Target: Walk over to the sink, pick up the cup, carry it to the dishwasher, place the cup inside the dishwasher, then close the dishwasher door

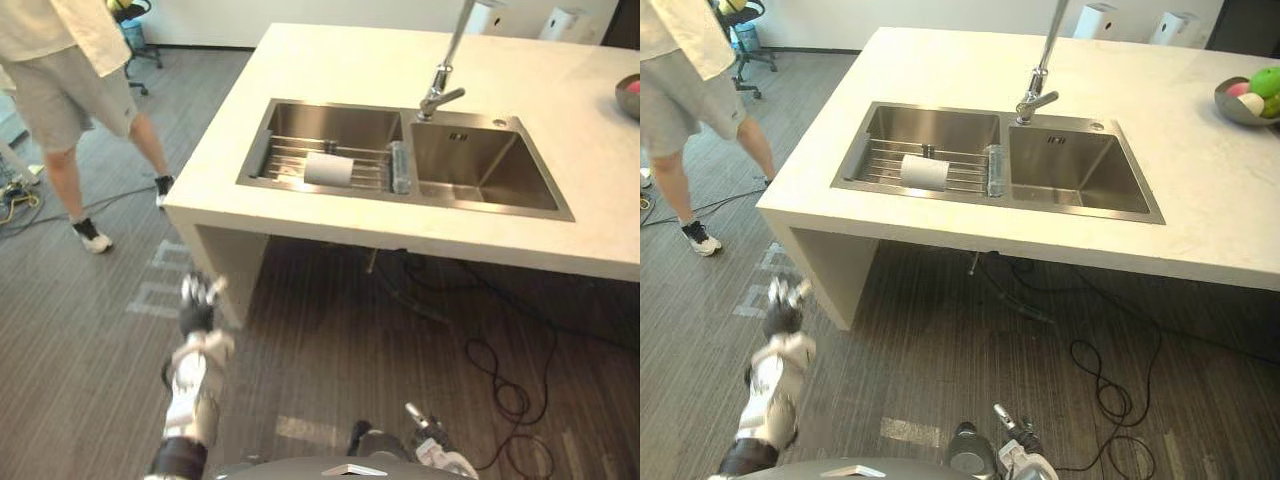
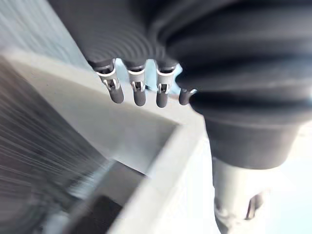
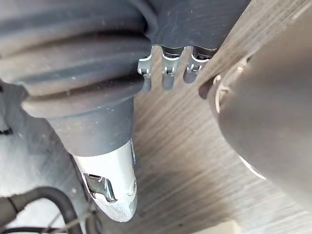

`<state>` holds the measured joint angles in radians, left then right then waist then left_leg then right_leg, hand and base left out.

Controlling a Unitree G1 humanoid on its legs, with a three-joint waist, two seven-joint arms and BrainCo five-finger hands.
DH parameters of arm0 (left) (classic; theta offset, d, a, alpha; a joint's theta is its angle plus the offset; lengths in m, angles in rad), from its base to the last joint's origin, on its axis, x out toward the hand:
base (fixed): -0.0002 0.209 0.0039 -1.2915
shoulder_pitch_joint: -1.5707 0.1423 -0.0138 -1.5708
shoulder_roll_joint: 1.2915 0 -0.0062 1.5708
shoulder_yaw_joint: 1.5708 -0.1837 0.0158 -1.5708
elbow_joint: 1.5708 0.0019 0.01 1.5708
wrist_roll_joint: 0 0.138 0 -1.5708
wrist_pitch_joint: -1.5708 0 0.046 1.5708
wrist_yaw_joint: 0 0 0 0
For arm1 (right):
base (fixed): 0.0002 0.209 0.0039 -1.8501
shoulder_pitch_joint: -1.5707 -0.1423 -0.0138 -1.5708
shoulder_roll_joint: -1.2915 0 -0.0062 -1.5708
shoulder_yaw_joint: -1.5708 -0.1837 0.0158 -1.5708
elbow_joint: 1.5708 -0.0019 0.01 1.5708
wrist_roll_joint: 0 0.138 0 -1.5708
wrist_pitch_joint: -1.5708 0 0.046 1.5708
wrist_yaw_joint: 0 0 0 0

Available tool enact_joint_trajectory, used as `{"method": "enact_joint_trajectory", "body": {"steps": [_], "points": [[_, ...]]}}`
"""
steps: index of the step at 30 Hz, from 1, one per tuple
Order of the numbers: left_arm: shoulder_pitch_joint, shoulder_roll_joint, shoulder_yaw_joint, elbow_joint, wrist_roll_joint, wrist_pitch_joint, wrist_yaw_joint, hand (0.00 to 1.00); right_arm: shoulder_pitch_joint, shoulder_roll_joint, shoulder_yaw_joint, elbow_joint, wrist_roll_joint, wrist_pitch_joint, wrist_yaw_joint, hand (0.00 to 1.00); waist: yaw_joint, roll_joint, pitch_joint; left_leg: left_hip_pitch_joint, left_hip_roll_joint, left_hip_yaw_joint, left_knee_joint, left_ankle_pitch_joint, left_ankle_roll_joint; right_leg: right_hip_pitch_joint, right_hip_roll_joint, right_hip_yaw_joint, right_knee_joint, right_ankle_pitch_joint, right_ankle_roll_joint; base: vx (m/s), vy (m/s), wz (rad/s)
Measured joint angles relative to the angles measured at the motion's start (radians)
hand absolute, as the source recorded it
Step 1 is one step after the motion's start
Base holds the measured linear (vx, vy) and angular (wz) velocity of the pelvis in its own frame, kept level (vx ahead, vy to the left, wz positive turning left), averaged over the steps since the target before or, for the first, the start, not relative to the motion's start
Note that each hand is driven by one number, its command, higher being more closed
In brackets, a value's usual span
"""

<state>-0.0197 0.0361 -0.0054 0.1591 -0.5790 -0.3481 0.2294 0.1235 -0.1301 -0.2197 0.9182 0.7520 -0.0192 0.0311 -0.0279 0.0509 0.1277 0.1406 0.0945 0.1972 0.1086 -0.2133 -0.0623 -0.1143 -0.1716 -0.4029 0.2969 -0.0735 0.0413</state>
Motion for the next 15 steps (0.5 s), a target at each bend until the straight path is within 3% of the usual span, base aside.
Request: {"method": "enact_joint_trajectory", "body": {"steps": [1, 2, 4, 6, 8, 10, 11, 12, 13, 14, 15], "points": [[-0.031, 0.004, 0.062, -0.135, 0.05, -0.039, 0.062, 0.0, 0.001, -0.006, -0.008, 0.015, -0.005, 0.004, 0.002, 0.0, 0.003, 0.017, 0.005, -0.094, 0.058, 0.046, 0.263, -0.012, -0.003, 0.033, 0.022, -0.017, -0.031, -0.013, -0.002, 0.23, -0.11, -0.27], [-0.043, 0.006, 0.09, -0.177, 0.078, -0.047, 0.092, 0.0, 0.004, -0.008, -0.019, 0.026, -0.009, 0.008, 0.004, 0.0, 0.001, 0.02, 0.006, -0.155, 0.087, 0.06, 0.403, 0.003, -0.011, 0.055, 0.033, -0.024, -0.05, -0.007, 0.0, 0.28, -0.167, -0.15], [-0.067, 0.006, 0.176, -0.281, 0.173, -0.099, 0.185, 0.0, 0.023, -0.047, -0.037, 0.047, -0.039, 0.026, 0.013, 0.0, 0.015, 0.05, 0.027, -0.289, 0.171, 0.033, 0.768, 0.113, -0.05, 0.169, 0.07, -0.015, -0.128, 0.0, -0.009, 0.28, -0.188, -0.16], [-0.068, 0.012, 0.213, -0.332, 0.215, -0.124, 0.215, 0.0, 0.028, -0.085, -0.079, 0.084, -0.055, 0.024, 0.025, 0.0, 0.024, 0.089, 0.03, -0.356, 0.174, 0.003, 0.904, 0.061, -0.055, 0.256, 0.077, -0.014, -0.174, -0.005, -0.01, 0.3, -0.089, -0.17], [-0.068, 0.029, 0.252, -0.395, 0.241, -0.135, 0.215, 0.0, 0.026, -0.104, -0.12, 0.118, -0.056, 0.022, 0.056, 0.0, 0.035, 0.096, 0.032, -0.386, 0.159, 0.02, 0.863, 0.025, -0.063, 0.321, 0.075, -0.006, -0.218, -0.006, -0.009, 0.32, -0.009, -0.21], [-0.076, 0.049, 0.285, -0.461, 0.236, -0.143, 0.18, 0.0, 0.006, -0.104, -0.126, 0.121, -0.059, 0.023, 0.077, 0.0, 0.052, 0.087, 0.037, -0.396, 0.132, 0.023, 0.681, 0.019, -0.056, 0.361, 0.068, 0.014, -0.248, -0.015, -0.001, 0.21, 0.07, -0.3], [-0.074, 0.069, 0.285, -0.506, 0.226, -0.137, 0.156, 0.0, 0.007, -0.105, -0.127, 0.123, -0.075, 0.023, 0.09, 0.0, 0.063, 0.082, 0.036, -0.376, 0.092, -0.001, 0.444, 0.053, -0.052, 0.355, 0.056, 0.032, -0.243, -0.036, 0.016, 0.18, 0.173, -0.41], [-0.075, 0.088, 0.279, -0.548, 0.217, -0.112, 0.132, 0.0, 0.008, -0.115, -0.129, 0.123, -0.093, 0.024, 0.098, 0.0, 0.072, 0.088, 0.035, -0.33, 0.066, -0.051, 0.208, 0.133, -0.067, 0.362, 0.056, 0.054, -0.234, -0.06, 0.041, 0.23, 0.225, -0.47], [-0.074, 0.096, 0.278, -0.561, 0.212, -0.1, 0.121, 0.0, 0.012, -0.116, -0.129, 0.124, -0.094, 0.026, 0.098, 0.0, 0.076, 0.1, 0.032, -0.303, 0.068, -0.073, 0.117, 0.161, -0.075, 0.369, 0.068, 0.068, -0.227, -0.07, 0.053, 0.23, 0.245, -0.54], [-0.073, 0.112, 0.281, -0.569, 0.205, -0.075, 0.102, 0.0, 0.014, -0.107, -0.132, 0.13, -0.102, 0.031, 0.098, 0.0, 0.078, 0.109, 0.036, -0.256, 0.077, -0.093, 0.057, 0.269, -0.057, 0.396, 0.079, 0.089, -0.216, -0.089, 0.071, 0.27, 0.208, -0.54], [-0.073, 0.128, 0.281, -0.567, 0.171, -0.037, 0.084, 0.0, 0.021, -0.078, -0.134, 0.133, -0.111, 0.047, 0.098, 0.0, 0.081, 0.077, 0.025, -0.239, 0.046, -0.085, 0.057, 0.281, -0.039, 0.411, 0.049, 0.099, -0.219, -0.099, 0.085, 0.27, 0.177, -0.38]]}}
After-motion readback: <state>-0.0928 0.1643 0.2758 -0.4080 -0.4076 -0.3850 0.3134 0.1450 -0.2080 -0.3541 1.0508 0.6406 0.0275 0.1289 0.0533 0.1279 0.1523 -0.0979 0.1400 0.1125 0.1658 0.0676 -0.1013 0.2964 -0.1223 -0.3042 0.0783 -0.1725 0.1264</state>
